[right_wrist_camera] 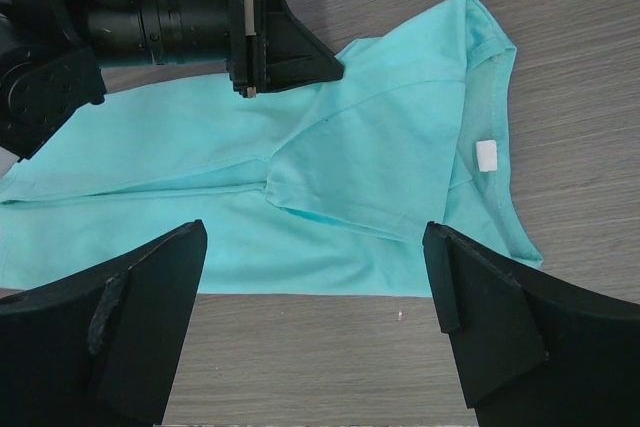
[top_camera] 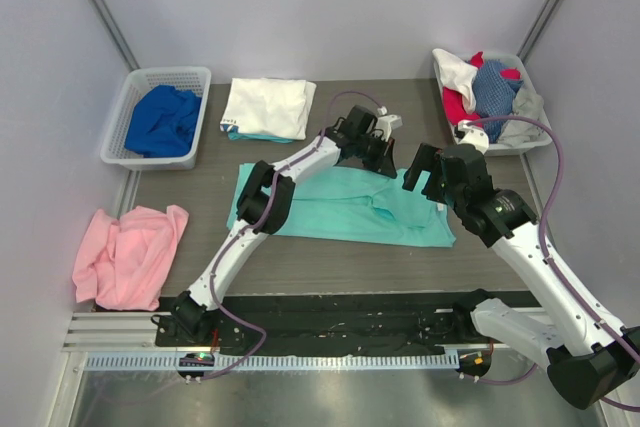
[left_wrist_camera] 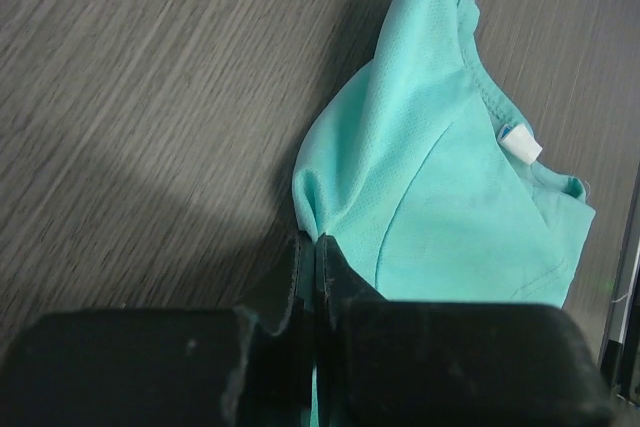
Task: Fold and stack the t-shirts
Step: Fold the tshirt
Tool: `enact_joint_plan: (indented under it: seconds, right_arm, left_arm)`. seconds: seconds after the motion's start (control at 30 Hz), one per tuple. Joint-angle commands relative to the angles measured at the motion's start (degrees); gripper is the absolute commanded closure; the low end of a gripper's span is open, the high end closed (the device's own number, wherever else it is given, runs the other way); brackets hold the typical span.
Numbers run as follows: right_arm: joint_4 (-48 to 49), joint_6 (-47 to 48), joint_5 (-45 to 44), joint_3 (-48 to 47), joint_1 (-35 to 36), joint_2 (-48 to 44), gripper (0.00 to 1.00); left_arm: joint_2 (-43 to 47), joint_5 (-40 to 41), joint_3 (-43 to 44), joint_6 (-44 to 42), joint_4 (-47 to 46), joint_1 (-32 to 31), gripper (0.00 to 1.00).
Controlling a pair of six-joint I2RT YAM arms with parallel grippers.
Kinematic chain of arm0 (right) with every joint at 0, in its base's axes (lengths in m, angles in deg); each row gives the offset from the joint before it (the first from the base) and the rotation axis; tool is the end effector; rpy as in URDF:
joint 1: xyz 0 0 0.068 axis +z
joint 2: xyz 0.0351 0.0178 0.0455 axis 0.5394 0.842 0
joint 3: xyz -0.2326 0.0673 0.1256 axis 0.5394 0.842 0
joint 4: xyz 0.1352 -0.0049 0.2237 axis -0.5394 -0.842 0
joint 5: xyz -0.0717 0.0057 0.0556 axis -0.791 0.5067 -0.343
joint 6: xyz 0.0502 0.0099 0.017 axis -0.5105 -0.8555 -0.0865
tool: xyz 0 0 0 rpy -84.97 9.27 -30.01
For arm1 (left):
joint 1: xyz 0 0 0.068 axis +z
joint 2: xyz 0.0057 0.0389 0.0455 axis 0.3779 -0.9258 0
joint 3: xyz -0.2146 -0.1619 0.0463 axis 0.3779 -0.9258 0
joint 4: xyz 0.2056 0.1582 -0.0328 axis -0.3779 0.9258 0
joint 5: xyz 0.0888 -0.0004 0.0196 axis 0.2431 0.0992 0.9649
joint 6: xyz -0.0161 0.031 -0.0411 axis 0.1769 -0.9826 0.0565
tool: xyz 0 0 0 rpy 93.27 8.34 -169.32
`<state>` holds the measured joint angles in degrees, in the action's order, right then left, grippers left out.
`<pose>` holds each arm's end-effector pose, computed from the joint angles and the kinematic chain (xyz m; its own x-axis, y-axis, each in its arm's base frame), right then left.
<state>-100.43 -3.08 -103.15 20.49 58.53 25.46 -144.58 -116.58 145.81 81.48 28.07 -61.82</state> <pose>0.1784 0.0741 0.3347 -0.5487 0.3007 -0.7801 0.1306 0.9525 0.2753 0.4362 -0.3903 0.1308 -0.7164 0.3368 -0.6110 0.6963 0.3994 -0.5963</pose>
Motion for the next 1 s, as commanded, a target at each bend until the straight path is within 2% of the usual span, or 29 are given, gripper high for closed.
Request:
enact_joint_plan:
  seconds: [0.0,0.2,0.33,0.37,0.47,0.53,0.57,0.67,0.7,0.73,0.77,0.83,0.87,0.9,0.93,0.97]
  right_arm:
    - [0.3,0.1,-1.8,-0.6,0.0,-0.3,0.00]
    - [0.4,0.0,-1.9,0.1,-0.1,-0.1,0.00]
    - [0.7,-0.3,-1.4,0.2,0.0,0.4,0.00]
    - [0.7,-0.3,-1.3,0.2,-0.1,0.4,0.00]
    - [1.1,-0.4,-1.0,0.3,-0.1,0.7,0.00]
    - [1.3,-0.3,-0.9,0.5,-0.1,0.9,0.00]
    - [1.2,-0.3,-0.8,0.6,-0.1,1.1,0.00]
    - [1.7,-0.4,-0.4,1.0,-0.1,1.3,0.00]
    - [1.7,-0.4,-0.3,1.0,-0.1,1.4,0.00]
    - [1.8,-0.5,-0.3,1.1,-0.1,1.3,0.00]
    - [1.8,-0.4,-0.1,1.5,-0.1,1.3,0.00]
    - [2.3,-0.4,0.2,1.6,-0.1,1.3,0.00]
    - [2.4,-0.5,0.3,1.9,-0.1,1.5,0.00]
    - [2.7,-0.6,0.3,2.2,-0.1,1.6,0.00]
    - [3.0,-0.6,0.6,2.5,-0.1,1.7,0.00]
    - [3.2,-0.8,0.8,3.0,-0.1,2.0,0.00]
  left_arm:
    - [-1.6,1.9,0.5,-0.8,5.5,0.0,1.00]
    - [-0.1,1.9,0.5,4.4,1.9,1.7,1.00]
    - [0.8,3.8,-0.5,18.9,-8.9,7.7,1.00]
    - [0.9,5.5,-1.8,27.0,-14.5,8.9,1.00]
    - [0.7,9.5,-3.2,40.8,-25.4,13.6,1.00]
    - [-0.9,13.9,-2.9,47.6,-29.4,16.2,1.00]
    - [-1.5,15.3,-2.2,53.7,-33.3,16.8,1.00]
    - [-4.5,21.2,1.0,62.4,-37.1,18.0,1.00]
    - [-5.1,22.8,1.8,63.9,-37.8,18.0,0.92]
    - [-6.1,23.2,3.4,65.2,-39.0,18.0,0.77]
    - [-6.3,23.3,4.0,66.0,-39.5,17.9,0.55]
    - [-6.1,22.4,4.0,66.5,-39.8,17.6,0.36]
    - [-4.9,21.9,3.4,66.2,-39.8,17.6,0.20]
    - [-3.8,21.4,2.3,65.3,-40.2,17.5,0.15]
    - [-2.6,20.5,-0.5,64.7,-41.0,17.4,0.01]
    - [-0.3,20.0,-1.9,63.8,-41.2,17.3,0.00]
